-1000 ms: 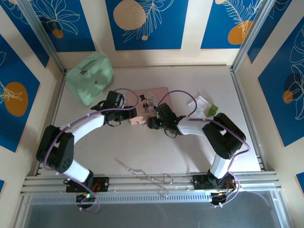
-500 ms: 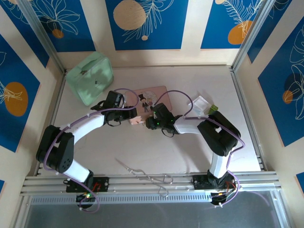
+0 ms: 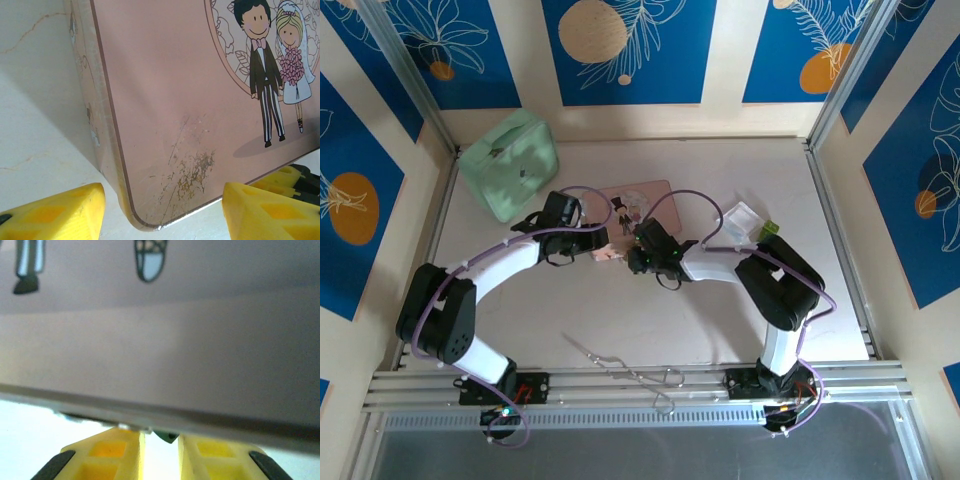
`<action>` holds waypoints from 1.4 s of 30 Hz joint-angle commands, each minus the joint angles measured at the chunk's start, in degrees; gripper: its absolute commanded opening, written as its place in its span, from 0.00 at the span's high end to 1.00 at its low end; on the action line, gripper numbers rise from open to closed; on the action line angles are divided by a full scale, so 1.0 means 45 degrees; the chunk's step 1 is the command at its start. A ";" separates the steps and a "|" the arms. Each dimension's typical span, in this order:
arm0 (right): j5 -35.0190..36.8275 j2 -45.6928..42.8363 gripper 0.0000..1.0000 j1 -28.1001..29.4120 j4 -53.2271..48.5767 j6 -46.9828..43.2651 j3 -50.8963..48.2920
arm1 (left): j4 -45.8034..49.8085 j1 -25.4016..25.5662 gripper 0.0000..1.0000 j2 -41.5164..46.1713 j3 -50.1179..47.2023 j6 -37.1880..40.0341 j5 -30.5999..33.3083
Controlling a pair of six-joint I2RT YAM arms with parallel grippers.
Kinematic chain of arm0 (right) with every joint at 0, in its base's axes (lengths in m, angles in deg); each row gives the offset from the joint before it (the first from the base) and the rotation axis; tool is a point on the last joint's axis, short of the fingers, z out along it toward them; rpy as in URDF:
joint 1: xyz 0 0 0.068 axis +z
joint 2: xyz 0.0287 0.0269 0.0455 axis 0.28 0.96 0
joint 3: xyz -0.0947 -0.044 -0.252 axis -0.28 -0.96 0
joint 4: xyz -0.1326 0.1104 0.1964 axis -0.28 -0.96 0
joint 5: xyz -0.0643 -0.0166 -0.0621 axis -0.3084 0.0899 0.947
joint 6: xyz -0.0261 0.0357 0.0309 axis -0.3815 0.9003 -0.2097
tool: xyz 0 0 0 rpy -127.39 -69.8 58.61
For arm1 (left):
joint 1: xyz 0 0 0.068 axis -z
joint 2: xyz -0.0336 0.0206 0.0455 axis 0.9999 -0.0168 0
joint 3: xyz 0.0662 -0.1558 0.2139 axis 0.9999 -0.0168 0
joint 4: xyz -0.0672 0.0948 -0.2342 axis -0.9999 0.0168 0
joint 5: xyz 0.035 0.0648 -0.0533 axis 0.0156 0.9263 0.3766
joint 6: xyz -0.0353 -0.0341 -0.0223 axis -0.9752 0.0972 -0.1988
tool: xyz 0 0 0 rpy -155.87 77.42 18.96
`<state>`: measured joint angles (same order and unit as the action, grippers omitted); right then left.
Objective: Unlock the padlock with the key
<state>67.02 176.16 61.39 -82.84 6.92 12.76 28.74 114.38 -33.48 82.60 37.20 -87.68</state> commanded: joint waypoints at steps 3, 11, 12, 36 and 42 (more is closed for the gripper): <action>0.0212 -0.0177 0.79 0.0437 -0.1392 0.0921 -0.0113 | 0.0336 -0.0201 0.36 -0.0081 -0.0021 0.0432 -0.0086; 0.0477 -0.1045 0.64 0.0674 -0.1253 0.0929 -0.0703 | 0.0351 -0.0300 0.34 0.0031 0.0037 0.0413 -0.0116; 0.0482 -0.1352 0.62 0.0673 -0.1085 0.0852 -0.0946 | 0.0355 -0.0299 0.34 0.0085 0.0038 0.0377 -0.0127; 0.2406 -0.5575 0.49 0.0638 0.1972 -0.0321 -0.3847 | -0.0116 -0.0293 0.24 0.1746 -0.0275 -0.0624 -0.0722; -0.2060 -0.4929 0.54 -0.0633 0.2654 -0.1308 -0.3613 | -0.0267 -0.0299 0.25 0.1390 -0.0420 -0.0701 -0.0655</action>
<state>70.45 152.99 60.64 -75.19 3.88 -4.03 28.02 113.53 -26.70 81.35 34.95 -89.64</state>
